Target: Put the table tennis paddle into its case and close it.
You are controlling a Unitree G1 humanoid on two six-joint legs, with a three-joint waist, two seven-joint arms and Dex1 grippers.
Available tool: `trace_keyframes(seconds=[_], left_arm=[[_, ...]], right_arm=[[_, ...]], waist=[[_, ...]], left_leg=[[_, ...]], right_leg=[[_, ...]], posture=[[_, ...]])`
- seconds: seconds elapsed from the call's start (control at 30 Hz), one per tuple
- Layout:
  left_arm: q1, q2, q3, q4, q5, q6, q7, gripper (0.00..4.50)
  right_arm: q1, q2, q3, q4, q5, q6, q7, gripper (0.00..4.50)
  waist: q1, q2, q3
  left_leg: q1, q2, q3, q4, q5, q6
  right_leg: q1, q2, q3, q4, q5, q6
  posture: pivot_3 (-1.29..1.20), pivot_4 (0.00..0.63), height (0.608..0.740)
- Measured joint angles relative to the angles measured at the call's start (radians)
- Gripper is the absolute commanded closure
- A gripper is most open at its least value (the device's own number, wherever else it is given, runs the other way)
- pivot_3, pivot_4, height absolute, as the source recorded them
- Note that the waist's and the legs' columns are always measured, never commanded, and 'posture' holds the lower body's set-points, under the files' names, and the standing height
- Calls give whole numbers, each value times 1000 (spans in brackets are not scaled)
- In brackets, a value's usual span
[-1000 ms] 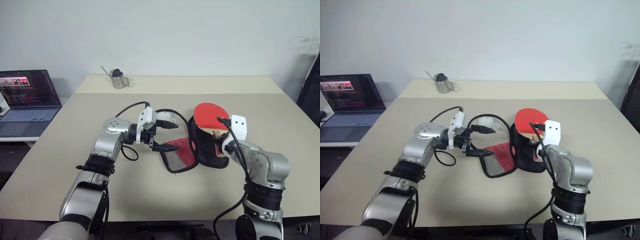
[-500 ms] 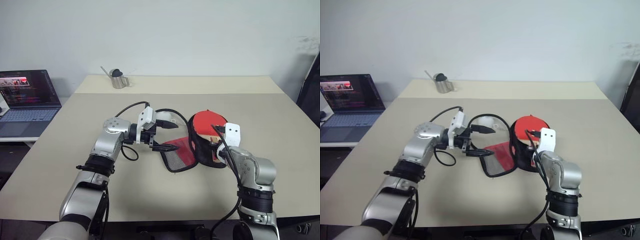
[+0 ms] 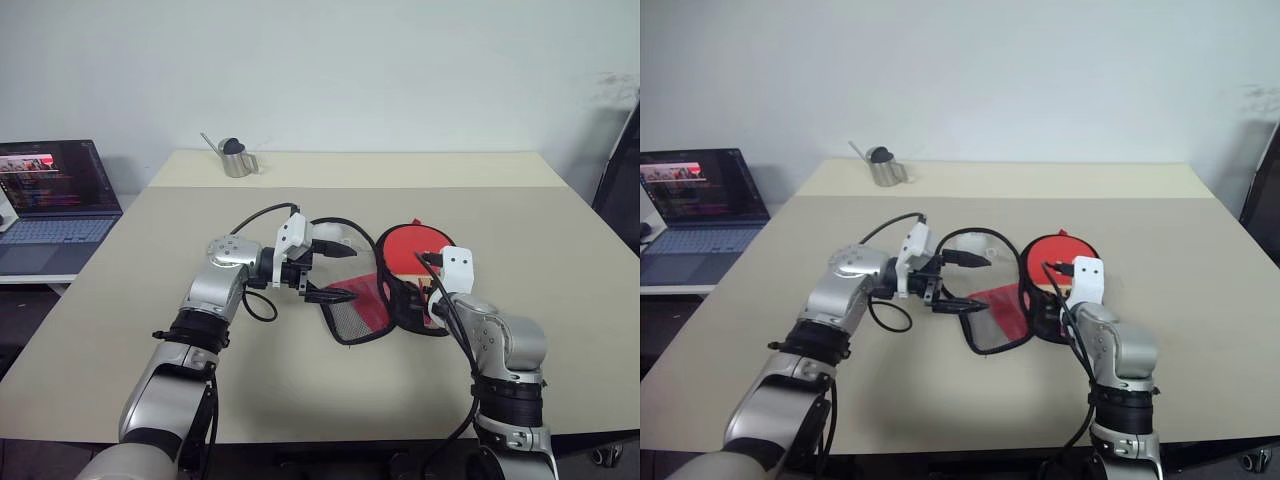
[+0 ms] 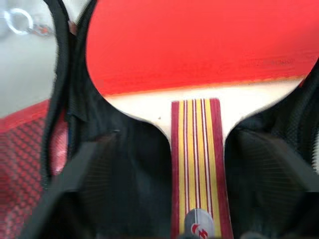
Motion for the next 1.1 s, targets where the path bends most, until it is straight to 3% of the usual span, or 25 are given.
trace_keyframes(seconds=[0.23,0.43,0.73,0.9,1.1], left_arm=[[18,1,21,1,5,-15,85,0],[25,20,54,89,63,-87,232,0],[33,50,58,162,89,-119,236,0],[59,98,56,203,93,-106,156,0],[31,98,64,357,151,-204,282,0]], right_arm=[[9,-144,41,-356,103,160,135,32],[60,-360,-56,-523,225,230,322,32],[91,-538,-245,-545,455,295,584,32],[100,-636,-241,-510,499,274,628,32],[199,-713,-154,-473,438,81,633,32]], waist=[[2,0,0],[4,0,0],[2,0,0],[4,0,0],[7,-1,0]], left_leg=[[0,0,-1,0,0,0],[0,0,-1,1,0,0],[0,0,-1,1,0,0],[0,0,0,1,0,0],[0,0,0,1,0,0]], right_leg=[[0,0,-1,0,0,-1],[1,0,-1,0,-1,-1],[1,0,-1,0,-1,-1],[1,0,0,0,-1,-1],[1,0,-1,-1,-1,-1]], posture=[[0,150,740],[0,150,740],[0,150,740],[0,150,740],[0,150,740]])
